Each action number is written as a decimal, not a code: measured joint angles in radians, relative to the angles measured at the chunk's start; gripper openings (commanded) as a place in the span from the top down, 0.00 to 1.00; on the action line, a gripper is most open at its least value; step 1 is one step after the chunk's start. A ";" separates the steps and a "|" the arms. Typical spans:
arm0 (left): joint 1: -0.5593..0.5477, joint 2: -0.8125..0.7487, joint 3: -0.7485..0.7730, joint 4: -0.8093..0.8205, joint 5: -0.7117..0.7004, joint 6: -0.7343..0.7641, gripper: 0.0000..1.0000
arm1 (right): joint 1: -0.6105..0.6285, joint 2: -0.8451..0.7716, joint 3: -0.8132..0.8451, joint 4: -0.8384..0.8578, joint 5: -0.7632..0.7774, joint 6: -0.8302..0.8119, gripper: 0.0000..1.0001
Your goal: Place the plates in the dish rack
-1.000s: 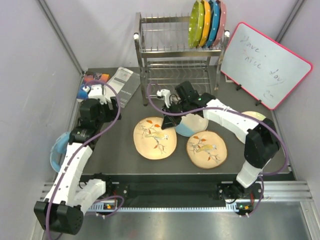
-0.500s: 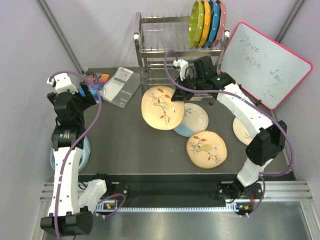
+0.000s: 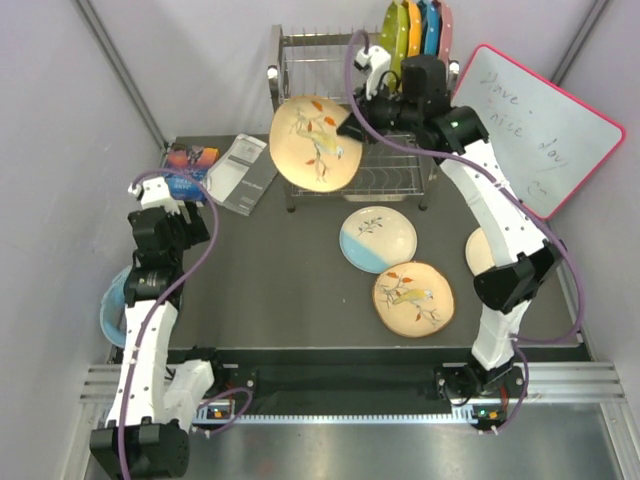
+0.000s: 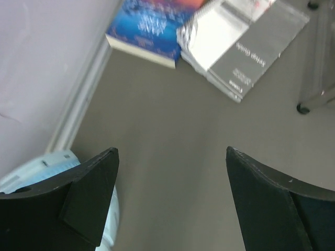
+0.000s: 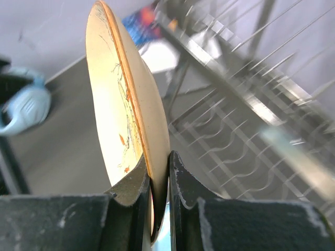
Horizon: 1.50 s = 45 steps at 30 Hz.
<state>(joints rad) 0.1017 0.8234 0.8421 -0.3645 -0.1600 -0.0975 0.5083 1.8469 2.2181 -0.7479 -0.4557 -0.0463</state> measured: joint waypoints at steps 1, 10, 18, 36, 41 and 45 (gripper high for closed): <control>0.000 -0.003 -0.021 0.001 0.005 -0.006 0.11 | 0.000 0.006 0.033 0.008 0.026 -0.002 1.00; -0.002 0.006 -0.163 0.013 0.039 -0.035 0.11 | 0.005 0.011 0.098 0.123 0.254 0.000 1.00; -0.006 0.007 -0.217 0.029 0.067 -0.034 0.12 | 0.033 0.037 0.175 0.182 0.350 0.019 1.00; -0.011 0.106 -0.248 0.123 0.117 -0.034 0.11 | 0.143 0.037 0.227 0.404 0.626 -0.078 1.00; -0.011 0.106 -0.248 0.129 0.119 -0.034 0.11 | 0.200 0.037 0.227 0.495 0.724 -0.170 1.00; -0.011 0.106 -0.248 0.129 0.119 -0.034 0.11 | 0.211 0.044 0.227 0.632 0.833 -0.273 1.00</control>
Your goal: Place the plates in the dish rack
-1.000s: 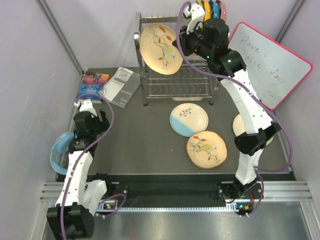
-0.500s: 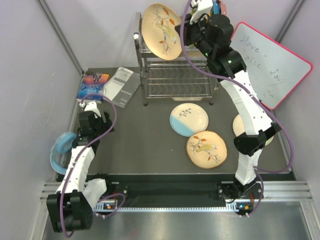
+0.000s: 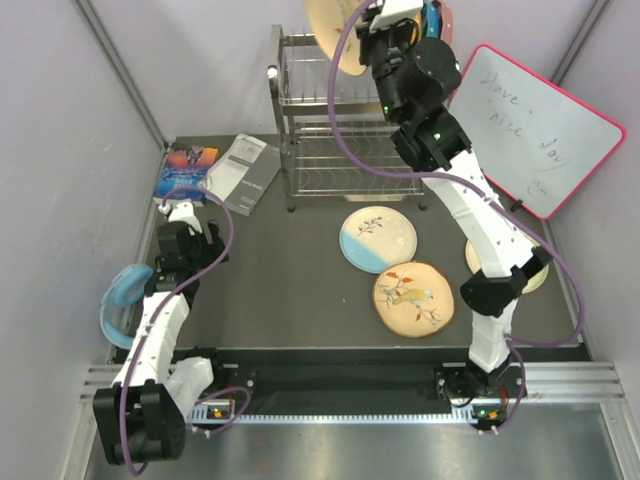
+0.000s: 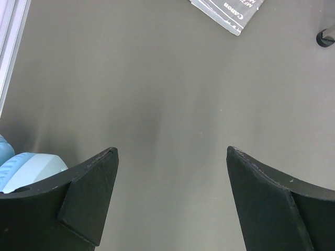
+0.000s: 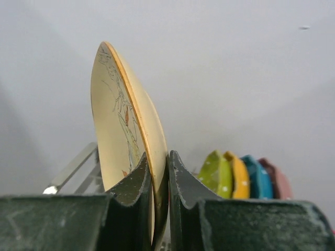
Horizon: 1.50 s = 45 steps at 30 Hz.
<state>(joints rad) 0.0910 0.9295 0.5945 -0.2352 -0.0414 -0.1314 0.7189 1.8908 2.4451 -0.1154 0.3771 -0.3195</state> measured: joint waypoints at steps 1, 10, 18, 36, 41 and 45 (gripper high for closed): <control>0.000 0.000 0.000 0.000 0.000 0.000 0.11 | -0.001 0.003 0.000 0.042 0.035 -0.028 1.00; 0.000 0.000 0.000 0.000 0.000 0.000 0.11 | -0.021 0.068 0.013 0.301 0.240 -0.232 1.00; 0.000 0.000 0.000 0.001 0.000 0.000 0.11 | -0.056 0.170 0.032 0.377 0.274 -0.325 1.00; -0.061 0.103 -0.114 0.088 -0.102 -0.188 0.04 | -0.063 0.311 0.062 0.462 0.292 -0.429 1.00; -0.112 0.111 -0.092 0.127 -0.157 -0.214 0.04 | -0.066 0.336 0.064 0.494 0.291 -0.452 1.00; -0.153 0.114 -0.092 0.131 -0.176 -0.215 0.04 | -0.070 0.356 0.065 0.518 0.286 -0.469 1.00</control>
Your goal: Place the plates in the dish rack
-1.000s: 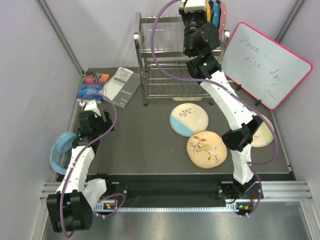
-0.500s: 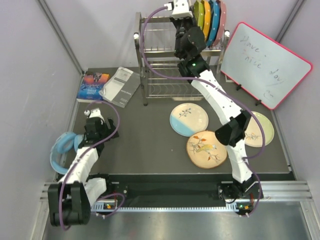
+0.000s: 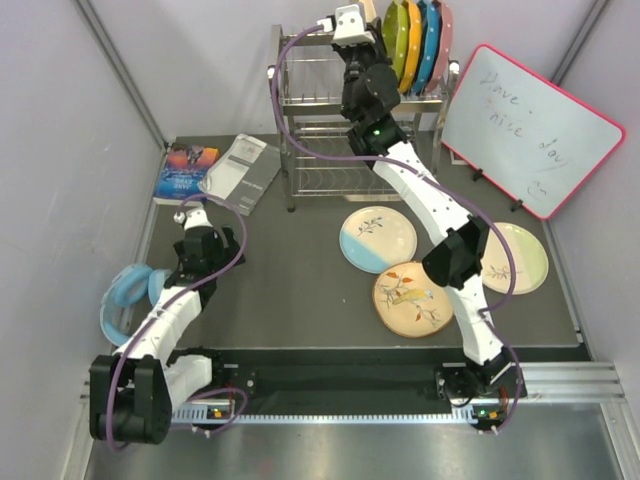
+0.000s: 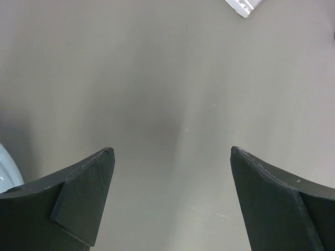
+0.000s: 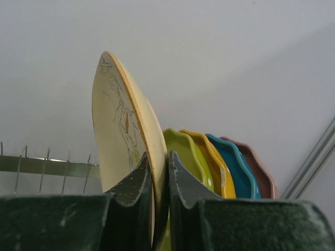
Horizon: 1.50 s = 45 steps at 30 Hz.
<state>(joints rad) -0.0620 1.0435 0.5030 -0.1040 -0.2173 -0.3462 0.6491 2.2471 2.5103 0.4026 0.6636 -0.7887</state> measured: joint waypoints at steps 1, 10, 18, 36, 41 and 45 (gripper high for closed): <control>-0.010 0.000 0.000 0.001 -0.005 0.000 0.04 | -0.002 0.006 0.005 0.002 0.000 -0.003 1.00; -0.037 0.001 0.000 0.014 -0.013 0.000 0.04 | -0.029 0.026 0.012 0.033 -0.006 -0.039 1.00; -0.037 0.007 0.000 0.019 -0.013 0.000 0.04 | -0.044 0.026 0.026 0.043 0.002 -0.040 1.00; -0.037 0.007 0.000 0.021 -0.013 0.000 0.04 | -0.063 0.065 0.026 0.013 0.024 0.048 1.00; -0.037 0.007 0.000 0.021 -0.013 0.000 0.04 | -0.063 0.069 0.026 0.022 0.026 0.053 1.00; -0.037 0.007 0.000 0.021 -0.013 0.000 0.04 | -0.062 0.072 0.031 0.023 0.036 0.064 1.00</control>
<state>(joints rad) -0.0990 1.0504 0.5030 -0.0826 -0.2306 -0.3458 0.5873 2.3188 2.5416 0.4259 0.6994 -0.7250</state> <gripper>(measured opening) 0.963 0.099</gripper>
